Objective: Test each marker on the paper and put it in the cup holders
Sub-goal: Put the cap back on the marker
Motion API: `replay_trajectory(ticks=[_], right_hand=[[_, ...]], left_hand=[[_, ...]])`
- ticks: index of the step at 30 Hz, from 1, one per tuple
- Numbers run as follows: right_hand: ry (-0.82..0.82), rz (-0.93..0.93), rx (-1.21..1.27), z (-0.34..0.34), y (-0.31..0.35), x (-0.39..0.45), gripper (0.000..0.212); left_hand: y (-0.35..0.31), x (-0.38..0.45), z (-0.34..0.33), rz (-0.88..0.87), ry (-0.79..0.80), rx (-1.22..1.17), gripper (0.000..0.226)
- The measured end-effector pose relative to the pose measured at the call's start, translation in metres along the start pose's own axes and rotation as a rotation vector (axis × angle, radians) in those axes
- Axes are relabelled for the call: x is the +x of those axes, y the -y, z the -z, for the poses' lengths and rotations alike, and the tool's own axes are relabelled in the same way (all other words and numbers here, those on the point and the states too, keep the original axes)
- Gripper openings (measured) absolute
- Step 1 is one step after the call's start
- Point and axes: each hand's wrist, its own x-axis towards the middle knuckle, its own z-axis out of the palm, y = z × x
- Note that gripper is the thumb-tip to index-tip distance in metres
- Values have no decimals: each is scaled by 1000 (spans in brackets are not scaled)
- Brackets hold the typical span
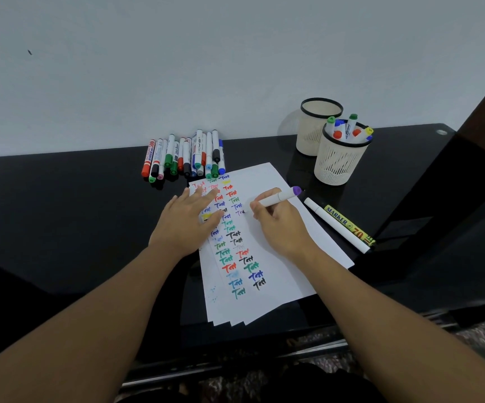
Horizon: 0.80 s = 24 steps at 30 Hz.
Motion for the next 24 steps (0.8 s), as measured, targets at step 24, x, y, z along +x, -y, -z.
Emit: replay_trajectory(ticks=[24], right_hand=[[-5, 17, -19, -1, 1, -2, 12]], left_hand=[[-1, -2, 1, -9, -14, -22, 63]])
